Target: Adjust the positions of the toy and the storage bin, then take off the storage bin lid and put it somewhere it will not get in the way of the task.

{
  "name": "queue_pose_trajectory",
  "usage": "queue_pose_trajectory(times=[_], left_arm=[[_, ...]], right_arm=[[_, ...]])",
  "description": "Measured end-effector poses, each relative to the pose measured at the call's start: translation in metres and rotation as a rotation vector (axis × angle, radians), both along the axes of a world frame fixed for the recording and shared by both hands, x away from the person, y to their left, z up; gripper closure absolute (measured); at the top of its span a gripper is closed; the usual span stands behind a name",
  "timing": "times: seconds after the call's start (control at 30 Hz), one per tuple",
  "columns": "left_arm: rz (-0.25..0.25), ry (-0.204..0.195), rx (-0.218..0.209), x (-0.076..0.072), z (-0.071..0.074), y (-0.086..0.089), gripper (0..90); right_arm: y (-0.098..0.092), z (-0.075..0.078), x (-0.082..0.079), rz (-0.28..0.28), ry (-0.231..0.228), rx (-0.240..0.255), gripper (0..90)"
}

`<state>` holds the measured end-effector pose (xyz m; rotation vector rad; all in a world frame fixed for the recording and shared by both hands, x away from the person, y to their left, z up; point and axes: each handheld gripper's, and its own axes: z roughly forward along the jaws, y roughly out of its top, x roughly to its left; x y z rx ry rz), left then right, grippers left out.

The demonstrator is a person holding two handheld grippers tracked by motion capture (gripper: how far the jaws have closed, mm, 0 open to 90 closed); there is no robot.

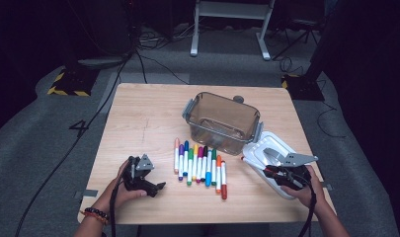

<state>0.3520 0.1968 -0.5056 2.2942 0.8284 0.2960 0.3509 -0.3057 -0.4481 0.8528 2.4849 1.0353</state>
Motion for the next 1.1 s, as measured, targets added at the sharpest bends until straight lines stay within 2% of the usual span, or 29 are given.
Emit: queue_pose_trajectory(times=[0.5, 0.9, 1.1], left_arm=[[-0.005, 0.002, -0.001, 0.001, 0.0, 0.0, 0.1], [-0.008, 0.002, -0.001, 0.001, 0.0, 0.0, 0.1], [-0.008, 0.002, -0.001, 0.001, 0.0, 0.0, 0.2]], right_arm=[[-0.033, 0.014, 0.015, -0.096, -0.044, 0.037, 73.9], [-0.045, 0.03, 0.028, -0.162, -0.092, 0.062, 73.9], [-0.045, 0.047, 0.034, -0.175, -0.128, 0.068, 73.9]])
